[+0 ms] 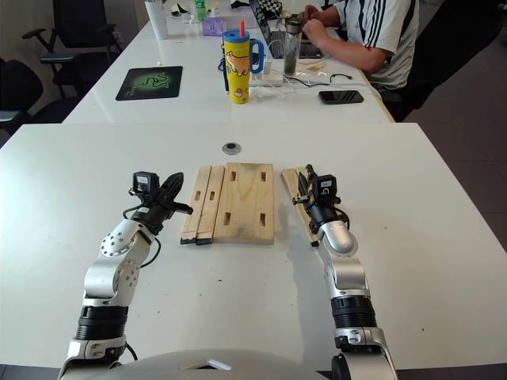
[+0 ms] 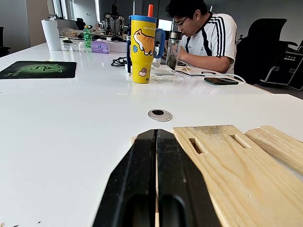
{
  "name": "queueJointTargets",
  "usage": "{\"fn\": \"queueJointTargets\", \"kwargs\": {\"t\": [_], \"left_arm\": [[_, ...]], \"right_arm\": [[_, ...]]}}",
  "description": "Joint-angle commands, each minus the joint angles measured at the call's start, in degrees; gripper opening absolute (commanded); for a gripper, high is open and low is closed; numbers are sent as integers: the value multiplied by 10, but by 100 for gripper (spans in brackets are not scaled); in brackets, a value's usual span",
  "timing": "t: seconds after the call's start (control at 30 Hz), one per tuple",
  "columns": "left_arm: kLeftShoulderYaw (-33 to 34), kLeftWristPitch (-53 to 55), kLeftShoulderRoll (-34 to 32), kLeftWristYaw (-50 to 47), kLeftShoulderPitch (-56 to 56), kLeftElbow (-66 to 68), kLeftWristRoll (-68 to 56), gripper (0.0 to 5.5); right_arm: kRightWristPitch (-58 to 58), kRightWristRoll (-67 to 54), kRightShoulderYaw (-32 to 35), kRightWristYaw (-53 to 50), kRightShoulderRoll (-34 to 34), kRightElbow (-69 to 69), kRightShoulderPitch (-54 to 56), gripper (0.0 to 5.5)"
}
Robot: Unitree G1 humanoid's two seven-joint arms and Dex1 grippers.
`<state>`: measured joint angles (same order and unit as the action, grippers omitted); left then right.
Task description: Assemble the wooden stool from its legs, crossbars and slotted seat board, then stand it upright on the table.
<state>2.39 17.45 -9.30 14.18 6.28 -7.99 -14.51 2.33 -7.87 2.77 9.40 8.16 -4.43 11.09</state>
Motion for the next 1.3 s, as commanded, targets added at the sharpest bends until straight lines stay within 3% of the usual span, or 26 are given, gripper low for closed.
{"fn": "queueJointTargets", "kwargs": {"t": [0.03, 0.33, 0.6, 1.0, 1.17, 1.3], "left_arm": [[1, 5, 0, -2, -3, -8, 2, 0], [-6, -2, 2, -2, -5, -4, 8, 0], [-8, -4, 4, 0, -3, -1, 9, 0], [-9, -5, 4, 7, 6, 9, 10, 0], [-7, -6, 7, 2, 0, 5, 10, 0], [-7, -7, 14, -7, -20, -11, 11, 0]], "right_arm": [[41, -12, 18, -26, -3, 67, 58, 143], [132, -27, 27, -28, 14, 113, 185, 143], [242, 3, -16, 4, 35, -11, 115, 143], [79, -32, 49, -30, -11, 88, 147, 143], [108, -46, 76, -62, -3, 136, 203, 143], [183, -47, 92, -53, 35, 172, 148, 143]]}}
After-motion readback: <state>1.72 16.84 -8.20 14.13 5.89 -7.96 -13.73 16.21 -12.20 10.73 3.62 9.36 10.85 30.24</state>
